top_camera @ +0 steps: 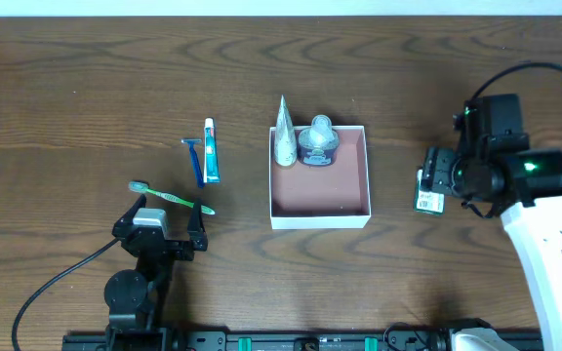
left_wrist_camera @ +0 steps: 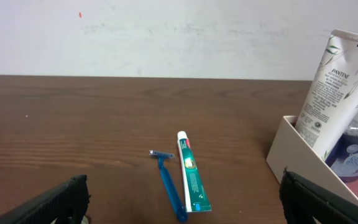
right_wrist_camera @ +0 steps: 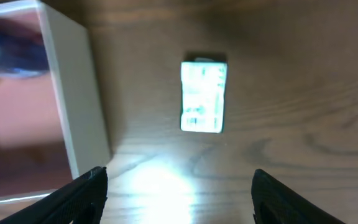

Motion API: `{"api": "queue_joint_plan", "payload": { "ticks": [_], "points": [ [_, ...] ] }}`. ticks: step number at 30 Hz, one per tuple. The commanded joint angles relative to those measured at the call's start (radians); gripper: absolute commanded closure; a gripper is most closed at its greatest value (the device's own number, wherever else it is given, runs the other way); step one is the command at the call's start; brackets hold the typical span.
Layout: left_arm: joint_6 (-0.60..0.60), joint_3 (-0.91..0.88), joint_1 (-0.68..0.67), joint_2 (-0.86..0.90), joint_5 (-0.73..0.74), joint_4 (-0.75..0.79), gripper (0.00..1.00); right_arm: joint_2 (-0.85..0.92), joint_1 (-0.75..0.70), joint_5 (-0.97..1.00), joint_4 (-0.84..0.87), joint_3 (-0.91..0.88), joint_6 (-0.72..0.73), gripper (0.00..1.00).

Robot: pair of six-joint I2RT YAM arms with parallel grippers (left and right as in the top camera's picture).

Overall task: Pack container
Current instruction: 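Move right gripper to the green soap box and grasp it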

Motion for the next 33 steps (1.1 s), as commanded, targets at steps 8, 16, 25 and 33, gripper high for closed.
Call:
{"api": "queue_joint_plan", "payload": {
  "ticks": [8,16,25,33],
  "points": [
    [0.006,-0.03,0.005,0.0,0.007,-0.013,0.02,-0.001,-0.013,-0.029,0.312,-0.347,-0.002,0.21],
    [0.006,-0.03,0.005,0.0,0.007,-0.013,0.02,0.017,-0.052,0.009,0.491,-0.495,-0.048,0.2],
    [0.006,-0.03,0.005,0.0,0.007,-0.013,0.02,0.045,-0.104,0.009,0.73,-0.598,-0.143,0.1],
    [0.005,-0.03,0.005,0.0,0.007,-0.013,0.02,0.134,-0.113,0.009,0.846,-0.601,-0.209,0.06]
  ]
}}
